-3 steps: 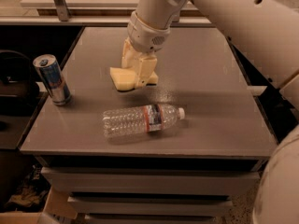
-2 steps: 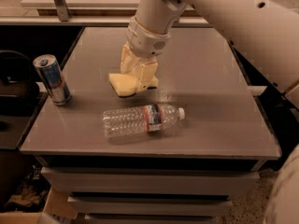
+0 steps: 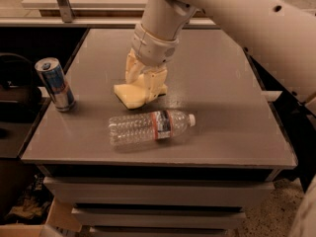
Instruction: Move sponge near water bottle
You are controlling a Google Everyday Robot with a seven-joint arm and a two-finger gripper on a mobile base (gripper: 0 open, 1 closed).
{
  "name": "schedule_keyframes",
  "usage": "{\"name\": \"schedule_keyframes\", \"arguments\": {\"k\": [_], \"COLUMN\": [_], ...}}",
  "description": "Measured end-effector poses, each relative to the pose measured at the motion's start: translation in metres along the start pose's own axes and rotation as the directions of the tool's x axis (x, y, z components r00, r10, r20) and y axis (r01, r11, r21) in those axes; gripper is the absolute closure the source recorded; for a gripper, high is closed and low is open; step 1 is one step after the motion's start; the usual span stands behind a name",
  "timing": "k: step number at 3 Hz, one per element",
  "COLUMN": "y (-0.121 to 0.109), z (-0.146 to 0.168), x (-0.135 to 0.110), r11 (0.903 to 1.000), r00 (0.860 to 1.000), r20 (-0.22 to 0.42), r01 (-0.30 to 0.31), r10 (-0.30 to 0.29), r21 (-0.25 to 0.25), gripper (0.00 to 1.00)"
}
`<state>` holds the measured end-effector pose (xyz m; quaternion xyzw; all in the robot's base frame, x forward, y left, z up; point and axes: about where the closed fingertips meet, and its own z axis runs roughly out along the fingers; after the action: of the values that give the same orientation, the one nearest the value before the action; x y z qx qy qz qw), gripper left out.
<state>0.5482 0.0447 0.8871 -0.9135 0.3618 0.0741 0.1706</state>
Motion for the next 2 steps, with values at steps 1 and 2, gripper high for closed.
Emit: {"name": "schedule_keyframes", "arguments": {"k": [1,2], "y": [0.0002,-0.0016], "z": [0.0006,0.0018], "x": [-0.0021,-0.0031], "r11": [0.9976,0.9936], "r00": [0.998,0.994], "r20": [-0.009,-0.017], "r01": [0.068,0.11], "r10": [-0.068,-0.11], "r21": [-0.013,-0.025], "gripper": [0.37,0.13]}}
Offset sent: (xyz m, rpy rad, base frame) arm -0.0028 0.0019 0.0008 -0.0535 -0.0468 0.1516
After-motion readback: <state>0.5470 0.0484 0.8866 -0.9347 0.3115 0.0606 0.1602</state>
